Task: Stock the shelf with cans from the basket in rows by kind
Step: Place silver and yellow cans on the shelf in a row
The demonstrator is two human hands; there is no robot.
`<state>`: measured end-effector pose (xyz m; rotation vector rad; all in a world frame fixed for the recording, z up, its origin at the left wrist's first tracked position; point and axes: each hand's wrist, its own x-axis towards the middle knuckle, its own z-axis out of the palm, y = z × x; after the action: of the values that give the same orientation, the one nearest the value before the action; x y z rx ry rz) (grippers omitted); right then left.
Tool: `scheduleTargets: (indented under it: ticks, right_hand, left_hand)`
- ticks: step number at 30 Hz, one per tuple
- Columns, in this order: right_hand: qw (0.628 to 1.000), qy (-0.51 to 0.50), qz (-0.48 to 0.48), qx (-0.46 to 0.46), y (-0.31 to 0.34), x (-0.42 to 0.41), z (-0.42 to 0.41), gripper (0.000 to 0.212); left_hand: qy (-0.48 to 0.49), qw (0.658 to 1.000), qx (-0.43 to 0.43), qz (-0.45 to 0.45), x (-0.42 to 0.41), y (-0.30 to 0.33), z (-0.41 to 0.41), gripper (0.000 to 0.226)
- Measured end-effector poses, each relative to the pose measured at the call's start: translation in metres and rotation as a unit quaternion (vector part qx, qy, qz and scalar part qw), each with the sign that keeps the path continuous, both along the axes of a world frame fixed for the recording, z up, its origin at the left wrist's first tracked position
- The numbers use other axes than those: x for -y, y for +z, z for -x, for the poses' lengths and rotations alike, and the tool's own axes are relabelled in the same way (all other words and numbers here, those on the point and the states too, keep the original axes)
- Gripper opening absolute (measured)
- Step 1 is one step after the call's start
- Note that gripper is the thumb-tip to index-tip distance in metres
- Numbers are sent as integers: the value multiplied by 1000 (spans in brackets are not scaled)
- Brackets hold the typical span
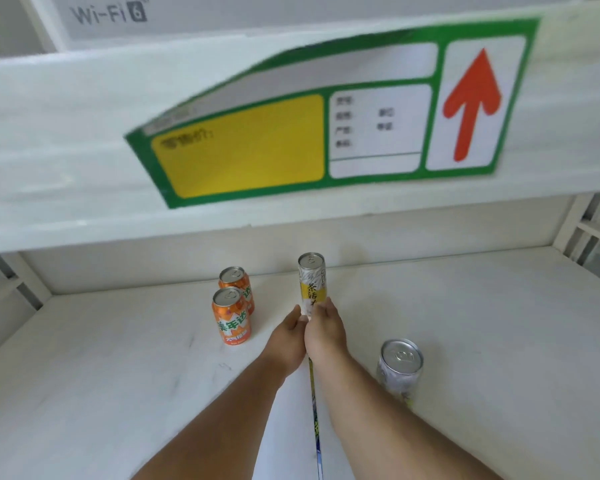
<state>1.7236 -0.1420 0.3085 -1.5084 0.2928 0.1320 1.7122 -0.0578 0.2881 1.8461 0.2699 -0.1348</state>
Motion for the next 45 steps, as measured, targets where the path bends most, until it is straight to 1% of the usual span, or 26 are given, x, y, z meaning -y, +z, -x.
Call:
scheduleTargets:
  ticks: [1,4,5,7,9,10,11,12,13,15,18,19,20,21,23,26,28,31,33,35,39,43,45]
  right_hand:
    - [1000,11,8,4,2,1,13,42]
    - [998,53,19,5,5,10,63,46]
    - [998,68,13,3,6,17,82,45]
    - [995,98,-3,-1,7,37,121,44]
    - [993,116,-3,-9,3,62,153,48]
    - [993,117,-3,-17,2,74,167,52]
    - [994,110,-5,-19,0,85,178,57]
    - [995,96,1,-19,-2,95,188,57]
    - [997,78,6,-13,-3,104,196,52]
    - [999,20,30,1,-6,119,207,49]
    - [995,-92,40,1,-13,140,203,30]
    - [993,-110,40,-3,-14,146,196,30]
    - [993,-113,44,-11,-16,152,186,35]
    - [993,-104,47,-22,-17,157,176,38]
    - [995,-78,36,-53,-20,165,153,34]
    - [995,-53,29,-84,-29,172,129,48]
    - [995,-12,34,-89,-33,170,122,48]
    - [995,31,51,-84,-36,162,122,46]
    - [995,41,51,-72,-34,155,124,40]
    - [996,49,44,-61,-34,147,125,33]
    - [995,68,55,-57,-34,130,121,35]
    - [990,114,72,-47,-32,110,118,37]
    - [987,135,76,-43,-30,100,118,37]
  left_hand:
    - [2,1000,-2,1,0,-2,10,58]
    - [-9,1000,-11,3,2,-6,47,56]
    - [-10,1000,-15,7,4,-5,61,50]
    - [-10,1000,-13,25,9,1,89,32]
    - [-14,999,-11,43,14,3,113,26]
    - [-20,999,-13,45,17,3,123,28]
    - [-25,999,-12,45,20,1,132,43]
    - [-26,998,-12,48,24,-2,138,58]
    - [-29,998,-18,49,28,-3,144,66]
    - [-40,998,-14,43,39,-3,155,63]
    - [-58,997,-23,42,54,0,165,54]
    - [-61,997,-28,41,59,1,166,53]
    - [-67,997,-30,41,63,3,165,53]
    - [-68,997,-28,39,67,4,163,52]
    - [-67,997,-31,32,75,7,157,51]
    - [-63,997,-42,20,85,8,143,51]
    - [-60,996,-56,19,90,9,136,53]
    - [-69,995,-62,24,94,6,132,50]
    - [-72,996,-51,28,94,7,133,40]
    - [-69,997,-33,30,90,9,133,37]
    - [-47,998,-19,42,70,1,134,34]
    - [-17,999,-15,49,49,-7,138,41]
    - [-9,999,-11,50,39,-8,141,40]
